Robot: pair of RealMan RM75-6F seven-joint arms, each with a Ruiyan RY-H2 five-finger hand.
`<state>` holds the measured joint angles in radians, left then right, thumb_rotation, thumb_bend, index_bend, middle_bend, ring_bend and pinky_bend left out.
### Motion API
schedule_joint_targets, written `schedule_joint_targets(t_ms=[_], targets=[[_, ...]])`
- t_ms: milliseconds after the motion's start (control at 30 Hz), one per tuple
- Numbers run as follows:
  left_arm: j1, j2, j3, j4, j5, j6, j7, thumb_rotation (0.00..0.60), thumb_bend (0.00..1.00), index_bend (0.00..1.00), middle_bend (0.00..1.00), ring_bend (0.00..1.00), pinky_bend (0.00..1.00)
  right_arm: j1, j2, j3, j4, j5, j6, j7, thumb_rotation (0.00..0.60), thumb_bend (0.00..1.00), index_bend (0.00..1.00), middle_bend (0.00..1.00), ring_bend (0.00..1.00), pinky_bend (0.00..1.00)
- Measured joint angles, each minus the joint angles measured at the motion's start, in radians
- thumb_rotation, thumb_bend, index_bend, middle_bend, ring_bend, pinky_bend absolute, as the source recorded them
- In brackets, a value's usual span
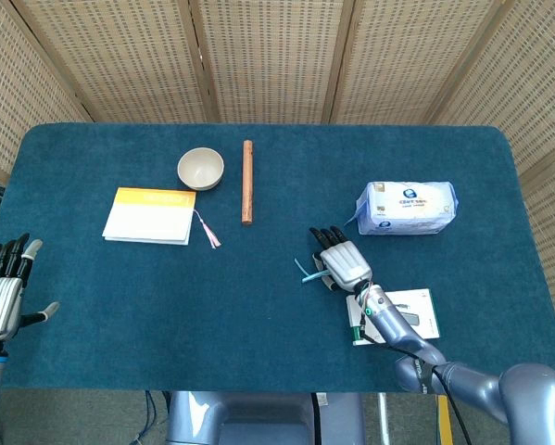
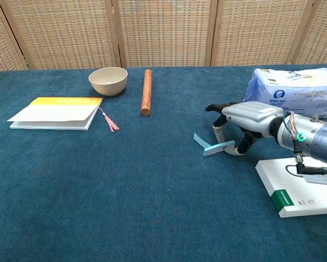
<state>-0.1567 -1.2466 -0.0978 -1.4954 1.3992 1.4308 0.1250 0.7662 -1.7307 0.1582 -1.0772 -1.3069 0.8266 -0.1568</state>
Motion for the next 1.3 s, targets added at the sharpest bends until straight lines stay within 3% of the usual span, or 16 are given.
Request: schedule_joint_targets(t_ms=[533, 700, 800, 900, 967, 1067, 1167, 1300], targets=[[-0.035, 0.000, 0.001, -0.004, 0.024, -0.029, 0.046, 0.600, 0.00, 0.00, 0.00, 0.00, 0.00, 0.003, 0.057, 0.006, -0.084, -0.045, 0.063, 0.017, 0.600, 0.44, 0.58, 0.00, 0.00, 0.02], [-0.114, -0.007, -0.020, -0.006, 0.049, -0.088, 0.100, 0.600, 0.00, 0.00, 0.00, 0.01, 0.01, 0.022, 0.088, 0.030, -0.156, -0.047, 0.075, -0.029, 0.600, 0.44, 0.59, 0.00, 0.00, 0.02], [-0.183, -0.020, -0.043, 0.002, 0.061, -0.151, 0.117, 0.600, 0.00, 0.00, 0.02, 0.08, 0.05, 0.045, 0.098, 0.055, -0.188, -0.031, 0.070, -0.083, 0.600, 0.44, 0.59, 0.00, 0.00, 0.02], [-0.262, -0.047, -0.066, 0.023, 0.079, -0.214, 0.129, 0.600, 0.00, 0.00, 0.20, 0.26, 0.14, 0.074, 0.100, 0.083, -0.210, -0.002, 0.057, -0.147, 0.600, 0.44, 0.59, 0.00, 0.00, 0.02], [-0.320, -0.080, -0.079, 0.049, 0.096, -0.256, 0.119, 0.600, 0.00, 0.00, 0.45, 0.51, 0.32, 0.093, 0.098, 0.099, -0.223, 0.020, 0.050, -0.189, 0.600, 0.44, 0.59, 0.00, 0.00, 0.02], [-0.401, -0.144, -0.095, 0.105, 0.133, -0.297, 0.070, 0.600, 0.00, 0.04, 0.66, 0.73, 0.58, 0.120, 0.093, 0.123, -0.252, 0.072, 0.043, -0.272, 0.600, 0.45, 0.59, 0.00, 0.00, 0.02], [-0.465, -0.212, -0.106, 0.173, 0.176, -0.308, 0.030, 0.600, 0.00, 0.14, 0.78, 0.83, 0.74, 0.145, 0.086, 0.143, -0.283, 0.146, 0.040, -0.357, 0.600, 0.45, 0.59, 0.00, 0.00, 0.03], [-0.522, -0.299, -0.114, 0.257, 0.213, -0.301, -0.014, 0.600, 0.00, 0.21, 0.85, 0.89, 0.82, 0.176, 0.072, 0.163, -0.324, 0.251, 0.049, -0.453, 0.600, 0.46, 0.59, 0.00, 0.00, 0.03]])
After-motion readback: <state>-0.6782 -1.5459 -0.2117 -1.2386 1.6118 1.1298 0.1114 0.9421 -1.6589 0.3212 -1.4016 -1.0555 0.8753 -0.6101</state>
